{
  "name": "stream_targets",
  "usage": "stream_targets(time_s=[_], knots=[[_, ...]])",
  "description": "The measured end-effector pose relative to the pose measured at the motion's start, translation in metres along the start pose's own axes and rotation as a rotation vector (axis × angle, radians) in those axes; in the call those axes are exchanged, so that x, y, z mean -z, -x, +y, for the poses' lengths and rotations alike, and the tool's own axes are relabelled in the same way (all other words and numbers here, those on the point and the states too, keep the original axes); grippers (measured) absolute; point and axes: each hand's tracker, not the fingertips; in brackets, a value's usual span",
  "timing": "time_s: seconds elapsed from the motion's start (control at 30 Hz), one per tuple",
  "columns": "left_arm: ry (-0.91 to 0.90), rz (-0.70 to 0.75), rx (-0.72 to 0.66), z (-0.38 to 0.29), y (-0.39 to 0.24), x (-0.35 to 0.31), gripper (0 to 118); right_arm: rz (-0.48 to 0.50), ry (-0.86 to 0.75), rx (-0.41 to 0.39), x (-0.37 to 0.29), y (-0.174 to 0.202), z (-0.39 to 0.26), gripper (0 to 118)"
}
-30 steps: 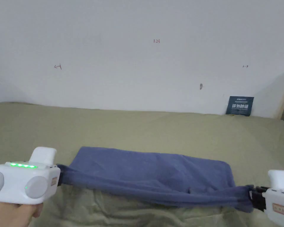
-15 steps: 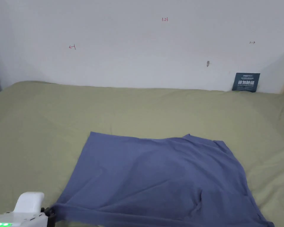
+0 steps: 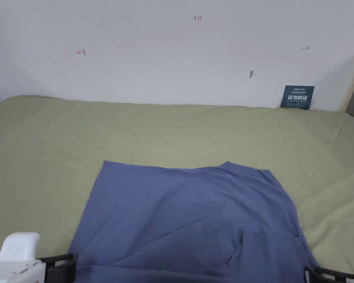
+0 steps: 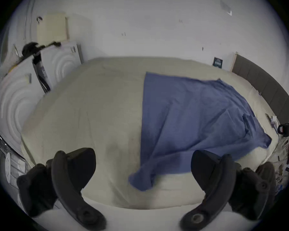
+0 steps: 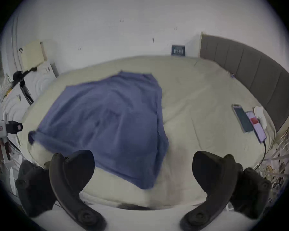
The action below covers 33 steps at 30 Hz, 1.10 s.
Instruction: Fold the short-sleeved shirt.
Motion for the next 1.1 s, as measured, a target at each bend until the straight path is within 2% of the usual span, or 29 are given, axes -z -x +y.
stream_targets(time_s=[0.07,0.1,0.13,0.17,0.2,0.27,0.43,0.53,0.7,0.87,0.9,0.93,1.0,1.03,1.1], knots=[[-0.061,-0.009,-0.002,0.001,-0.001,-0.013,114,-0.012,-0.044,0.002,-0.010,0.009,0.009,116],[-0.098,-0.008,-0.015,0.003,-0.006,-0.021,104,-0.026,-0.093,0.010,-0.018,0.016,0.012,111],[-0.145,-0.001,-0.022,0.007,-0.009,-0.032,83,-0.020,-0.139,0.008,-0.025,0.022,0.014,93],[-0.188,0.005,-0.011,0.012,-0.010,-0.043,50,-0.020,-0.176,-0.003,-0.031,0.026,0.015,48],[-0.227,0.020,-0.008,0.012,-0.015,-0.050,0,-0.044,-0.217,-0.019,-0.037,0.032,0.016,2],[-0.256,0.012,-0.046,0.008,-0.019,-0.057,0,-0.101,-0.291,-0.036,-0.042,0.045,0.012,1],[-0.260,-0.005,-0.047,0.008,-0.012,-0.062,0,-0.076,-0.300,-0.030,-0.048,0.052,0.010,1],[-0.164,-0.004,-0.051,0.000,0.001,-0.047,0,-0.083,-0.280,-0.047,-0.041,0.049,0.004,1],[0.059,-0.045,-0.123,-0.030,0.022,-0.010,0,-0.074,-0.207,-0.014,-0.028,0.042,-0.011,1],[0.168,-0.095,-0.161,-0.042,0.027,0.009,0,-0.083,-0.145,-0.012,-0.017,0.037,-0.026,2],[0.161,-0.087,-0.157,-0.042,0.024,0.010,7,-0.080,-0.135,-0.010,-0.016,0.037,-0.027,2],[0.169,-0.084,-0.143,-0.041,0.021,0.011,27,-0.083,-0.129,-0.007,-0.016,0.036,-0.028,2],[0.209,-0.104,-0.131,-0.036,0.027,0.019,100,-0.087,-0.122,-0.002,-0.015,0.034,-0.030,2],[0.233,-0.104,-0.118,-0.035,0.024,0.025,111,-0.087,-0.115,0.002,-0.013,0.033,-0.030,2],[0.228,-0.096,-0.081,-0.034,0.025,0.035,112,-0.082,-0.102,0.011,-0.011,0.031,-0.031,2]])
